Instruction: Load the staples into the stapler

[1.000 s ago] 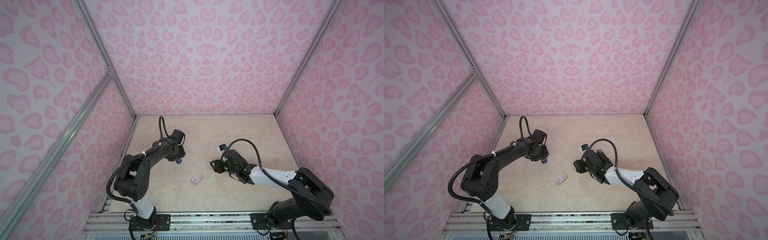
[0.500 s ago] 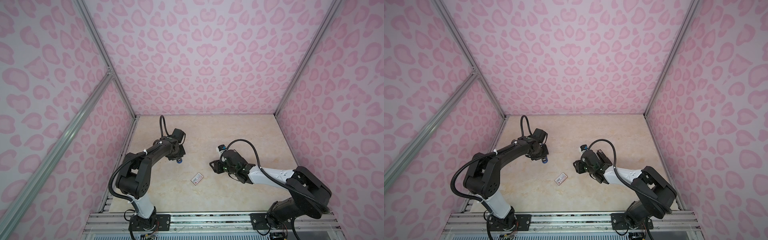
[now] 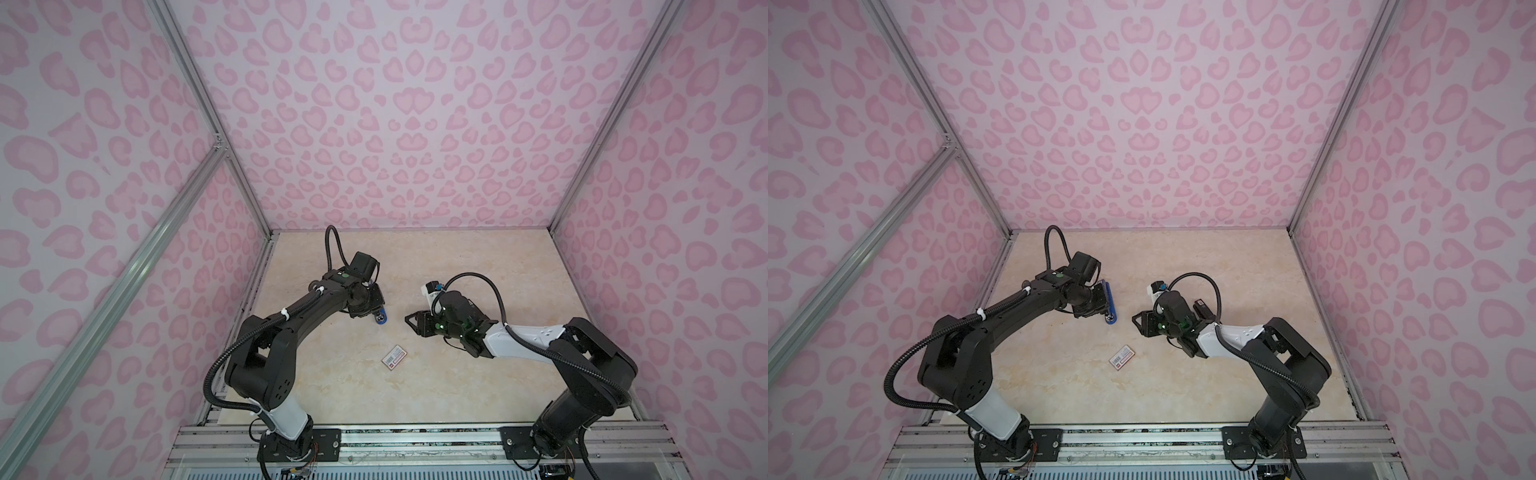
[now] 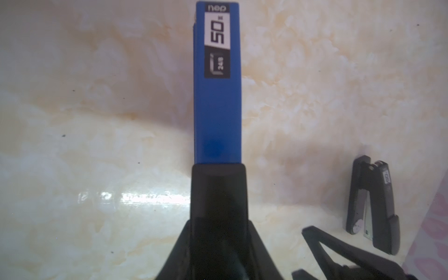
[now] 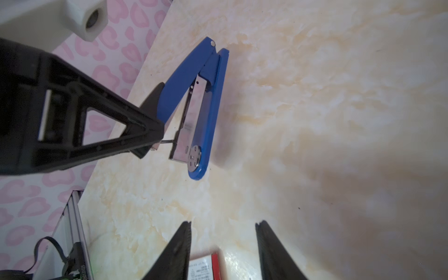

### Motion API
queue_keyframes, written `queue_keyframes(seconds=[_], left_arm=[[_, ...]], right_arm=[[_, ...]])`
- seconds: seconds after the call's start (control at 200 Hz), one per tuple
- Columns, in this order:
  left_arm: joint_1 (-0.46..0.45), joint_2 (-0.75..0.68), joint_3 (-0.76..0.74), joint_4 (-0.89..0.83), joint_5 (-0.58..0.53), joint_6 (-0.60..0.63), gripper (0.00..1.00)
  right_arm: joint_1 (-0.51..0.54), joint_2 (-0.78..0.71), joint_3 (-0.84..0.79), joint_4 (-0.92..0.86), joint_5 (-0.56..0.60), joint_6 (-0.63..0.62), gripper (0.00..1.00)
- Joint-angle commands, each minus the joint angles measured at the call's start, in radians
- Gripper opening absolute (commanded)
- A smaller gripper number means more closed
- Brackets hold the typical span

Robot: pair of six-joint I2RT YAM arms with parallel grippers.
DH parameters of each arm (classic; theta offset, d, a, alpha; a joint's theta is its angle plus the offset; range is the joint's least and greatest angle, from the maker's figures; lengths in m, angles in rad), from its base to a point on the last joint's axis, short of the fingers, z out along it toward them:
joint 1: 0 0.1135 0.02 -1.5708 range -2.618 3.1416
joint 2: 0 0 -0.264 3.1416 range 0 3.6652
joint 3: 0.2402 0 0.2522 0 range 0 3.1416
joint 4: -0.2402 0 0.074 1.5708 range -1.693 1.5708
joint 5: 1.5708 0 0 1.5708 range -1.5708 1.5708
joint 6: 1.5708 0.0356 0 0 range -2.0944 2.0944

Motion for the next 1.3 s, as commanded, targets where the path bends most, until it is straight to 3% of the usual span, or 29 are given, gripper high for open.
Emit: queue_keyframes(seconds=[0.0,0.86,0.99,1.155,1.295], left_arm=[[-0.008,-0.023,0.014,0.061,0.056,-0.043,0.03],[-0.043,-0.062,0.009,0.124,0.146,-0.102,0.03],[-0.043,-0.06,0.006,0.13,0.159,-0.106,0.03],[-0.043,-0.065,0.018,0.121,0.155,-0.098,0.04],[-0.027,-0.059,0.053,0.089,0.145,-0.07,0.04]], right_arm=[[-0.001,0.031,0.008,0.098,-0.069,0.06,0.44],[-0.039,0.138,0.018,0.222,-0.134,0.15,0.34],[-0.041,0.152,0.018,0.237,-0.136,0.155,0.25],[-0.047,0.176,0.007,0.268,-0.155,0.168,0.04],[-0.051,0.187,-0.024,0.306,-0.171,0.181,0.0]])
